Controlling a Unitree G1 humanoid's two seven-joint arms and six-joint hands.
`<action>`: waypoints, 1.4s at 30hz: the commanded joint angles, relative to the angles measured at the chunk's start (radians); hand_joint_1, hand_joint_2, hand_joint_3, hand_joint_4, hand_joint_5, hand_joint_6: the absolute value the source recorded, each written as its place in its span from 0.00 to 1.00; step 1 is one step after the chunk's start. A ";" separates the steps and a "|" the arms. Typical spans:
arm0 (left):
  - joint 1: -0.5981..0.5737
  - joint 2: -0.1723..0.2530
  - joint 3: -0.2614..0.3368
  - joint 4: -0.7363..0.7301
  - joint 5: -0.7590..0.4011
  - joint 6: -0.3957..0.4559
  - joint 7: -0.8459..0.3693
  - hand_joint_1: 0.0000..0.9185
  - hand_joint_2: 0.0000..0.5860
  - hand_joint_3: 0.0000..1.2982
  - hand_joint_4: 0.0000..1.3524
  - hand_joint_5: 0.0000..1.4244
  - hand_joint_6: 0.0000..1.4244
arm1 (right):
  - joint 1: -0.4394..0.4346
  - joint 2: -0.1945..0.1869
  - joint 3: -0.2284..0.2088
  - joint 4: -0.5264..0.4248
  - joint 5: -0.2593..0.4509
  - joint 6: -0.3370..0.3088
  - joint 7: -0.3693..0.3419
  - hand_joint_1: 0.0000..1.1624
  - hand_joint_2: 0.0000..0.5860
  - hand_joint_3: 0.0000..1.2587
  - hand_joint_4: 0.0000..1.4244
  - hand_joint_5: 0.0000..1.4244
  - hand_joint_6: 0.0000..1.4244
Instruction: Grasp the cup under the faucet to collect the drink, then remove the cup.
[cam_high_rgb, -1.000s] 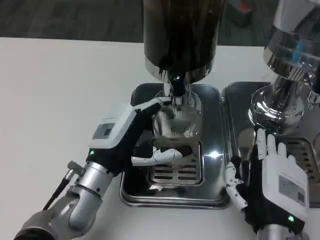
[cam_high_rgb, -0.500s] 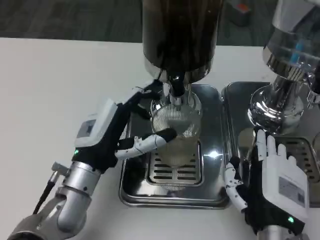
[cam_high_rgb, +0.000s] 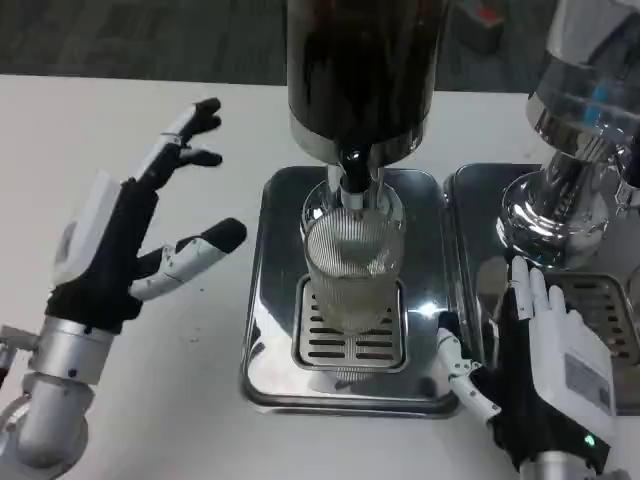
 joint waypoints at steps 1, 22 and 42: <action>0.022 0.030 0.033 -0.078 -0.174 -0.047 -0.209 0.00 0.00 0.05 0.04 0.18 0.05 | 0.006 -0.016 -0.012 -0.008 0.009 -0.018 -0.015 0.26 0.52 0.00 0.00 0.00 0.00; -0.006 -0.066 0.076 -0.339 -0.742 0.269 -1.174 0.00 0.10 0.00 0.00 0.07 0.04 | -0.002 -0.004 -0.021 0.009 0.029 -0.023 -0.039 0.24 0.53 0.00 0.00 0.00 0.02; -0.050 -0.143 0.073 -0.402 -0.568 0.238 -1.217 0.00 0.14 0.03 0.00 0.07 0.04 | 0.001 0.020 -0.029 0.021 0.040 -0.023 -0.060 0.26 0.56 0.00 0.00 0.00 0.02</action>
